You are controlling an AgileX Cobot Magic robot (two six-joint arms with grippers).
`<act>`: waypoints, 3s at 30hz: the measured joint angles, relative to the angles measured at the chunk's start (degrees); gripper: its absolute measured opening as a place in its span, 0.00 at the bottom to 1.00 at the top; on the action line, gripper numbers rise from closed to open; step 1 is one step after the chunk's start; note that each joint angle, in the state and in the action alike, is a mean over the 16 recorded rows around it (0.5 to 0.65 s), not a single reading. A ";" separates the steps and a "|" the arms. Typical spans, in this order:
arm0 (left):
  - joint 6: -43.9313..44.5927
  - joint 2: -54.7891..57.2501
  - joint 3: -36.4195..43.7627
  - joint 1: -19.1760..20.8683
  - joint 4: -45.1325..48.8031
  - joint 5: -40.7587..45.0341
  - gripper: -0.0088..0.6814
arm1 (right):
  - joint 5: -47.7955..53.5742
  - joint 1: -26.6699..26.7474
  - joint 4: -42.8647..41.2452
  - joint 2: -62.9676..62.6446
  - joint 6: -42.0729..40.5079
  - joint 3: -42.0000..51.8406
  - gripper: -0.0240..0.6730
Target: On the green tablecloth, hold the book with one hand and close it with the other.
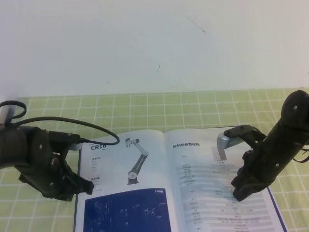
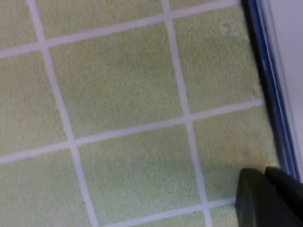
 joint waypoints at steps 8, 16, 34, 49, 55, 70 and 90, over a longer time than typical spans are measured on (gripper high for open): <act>-0.89 1.24 -0.55 -3.43 1.51 -0.48 0.01 | -0.25 0.00 0.19 0.04 0.00 0.00 0.03; -4.56 2.15 -2.16 -5.87 5.70 1.64 0.01 | -0.47 0.00 0.47 0.08 0.00 0.00 0.03; -12.00 3.83 -7.88 -6.60 13.06 10.45 0.01 | -0.67 0.00 0.94 0.08 0.00 0.00 0.03; -12.17 4.22 -8.01 -6.60 12.49 9.42 0.01 | -1.09 0.00 1.27 0.08 -0.17 0.00 0.03; -13.49 4.86 -8.18 -6.61 13.69 9.27 0.01 | -1.27 0.00 1.41 0.08 -0.40 0.00 0.03; -18.20 5.68 -8.49 -6.62 15.38 8.57 0.01 | -1.46 0.00 1.53 0.08 -0.78 0.00 0.03; 15.30 6.08 -8.49 -6.51 -32.52 2.42 0.01 | -1.84 0.00 2.56 0.13 -1.83 0.00 0.03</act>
